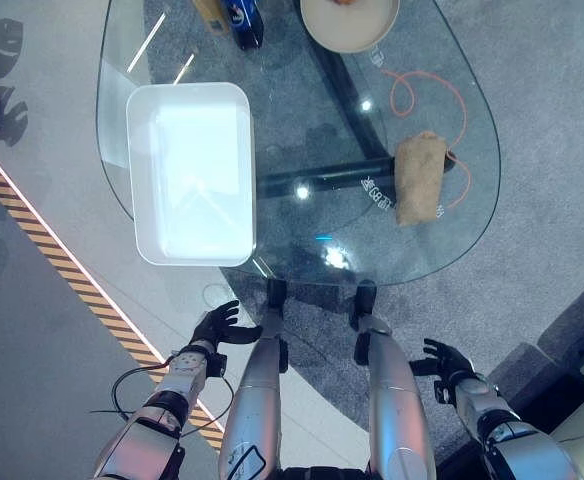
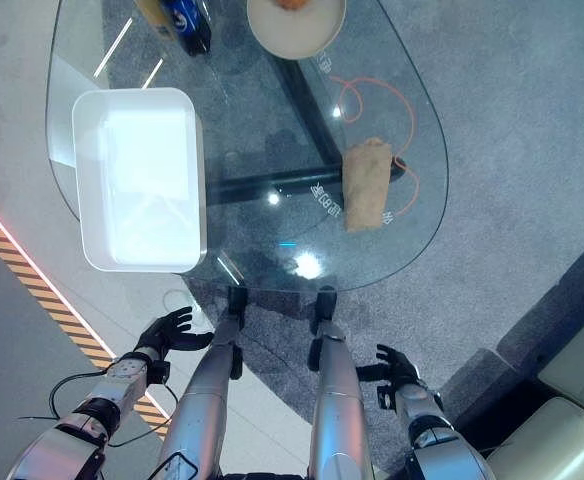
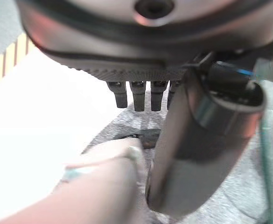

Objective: Wipe the table with a cloth and put it in the basket.

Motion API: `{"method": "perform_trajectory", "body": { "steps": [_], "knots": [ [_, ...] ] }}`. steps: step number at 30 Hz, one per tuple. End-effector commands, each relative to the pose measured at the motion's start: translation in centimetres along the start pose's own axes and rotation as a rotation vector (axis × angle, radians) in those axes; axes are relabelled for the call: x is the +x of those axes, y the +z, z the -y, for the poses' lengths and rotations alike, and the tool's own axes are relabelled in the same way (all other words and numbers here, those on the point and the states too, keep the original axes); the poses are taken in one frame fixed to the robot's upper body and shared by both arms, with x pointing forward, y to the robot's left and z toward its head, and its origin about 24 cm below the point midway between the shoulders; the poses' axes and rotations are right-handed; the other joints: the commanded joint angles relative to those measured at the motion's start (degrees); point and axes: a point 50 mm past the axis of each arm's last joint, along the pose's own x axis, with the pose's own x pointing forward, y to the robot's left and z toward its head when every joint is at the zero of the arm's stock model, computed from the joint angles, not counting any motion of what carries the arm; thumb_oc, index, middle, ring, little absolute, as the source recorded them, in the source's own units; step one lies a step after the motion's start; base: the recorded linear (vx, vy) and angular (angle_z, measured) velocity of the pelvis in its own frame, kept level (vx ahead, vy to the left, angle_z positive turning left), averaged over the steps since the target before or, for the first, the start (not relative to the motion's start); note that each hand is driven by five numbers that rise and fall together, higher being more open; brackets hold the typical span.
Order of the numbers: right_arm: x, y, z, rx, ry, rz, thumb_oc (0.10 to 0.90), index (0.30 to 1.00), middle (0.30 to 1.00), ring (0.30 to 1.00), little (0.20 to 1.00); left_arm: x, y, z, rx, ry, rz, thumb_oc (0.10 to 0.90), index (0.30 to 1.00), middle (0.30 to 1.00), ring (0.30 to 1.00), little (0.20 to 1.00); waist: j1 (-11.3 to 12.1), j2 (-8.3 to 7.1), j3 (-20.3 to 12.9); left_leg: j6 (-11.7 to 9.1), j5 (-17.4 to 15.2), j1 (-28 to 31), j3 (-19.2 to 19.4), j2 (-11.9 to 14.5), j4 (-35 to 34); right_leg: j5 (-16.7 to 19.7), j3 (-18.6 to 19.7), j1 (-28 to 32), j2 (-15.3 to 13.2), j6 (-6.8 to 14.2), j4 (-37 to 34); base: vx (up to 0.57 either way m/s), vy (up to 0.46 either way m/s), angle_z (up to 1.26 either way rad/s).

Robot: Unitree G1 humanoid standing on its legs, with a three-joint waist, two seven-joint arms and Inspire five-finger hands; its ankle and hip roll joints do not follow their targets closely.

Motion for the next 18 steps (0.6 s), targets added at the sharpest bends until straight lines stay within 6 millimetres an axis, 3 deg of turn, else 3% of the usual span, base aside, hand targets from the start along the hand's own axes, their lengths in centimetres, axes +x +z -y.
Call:
{"method": "perform_trajectory", "body": {
  "steps": [1,7,18],
  "knots": [
    [-0.7,-2.9,1.1,-0.005,-0.043,-0.05,0.8,0.9,0.9,0.9,0.9,-0.9,-2.6,-1.0,-0.011,0.042,-0.066,0.8,0.9,0.9,0.9,0.9,-0.1,0.57,-0.7,3.9,-0.5,-6.4,0.5,-0.3,7.9,3.6,1.9,-2.6,1.2,-0.5,1.6,0.01,-0.01,-0.06],
    [-0.7,-2.8,1.4,0.009,-0.061,-0.035,0.8,0.9,0.9,0.9,0.9,-1.1,-3.3,-1.3,-0.009,0.042,-0.076,0.8,0.9,0.9,0.9,0.9,0.1,0.65,-0.7,4.1,-1.5,-8.8,0.5,-0.2,11.1,2.6,1.8,-4.9,1.3,-1.1,5.4,0.01,-0.002,-0.07],
    [-0.8,-2.9,2.1,0.04,-0.106,-0.006,0.8,0.9,0.9,0.9,0.9,-1.4,-4.0,-1.5,-0.008,0.044,-0.088,0.8,0.9,0.9,0.9,0.9,0.0,0.58,-0.7,3.6,-1.8,-9.9,1.0,-0.5,12.9,2.4,1.4,-5.1,1.7,-1.6,6.2,0.01,0.002,0.0]
  ]
}}
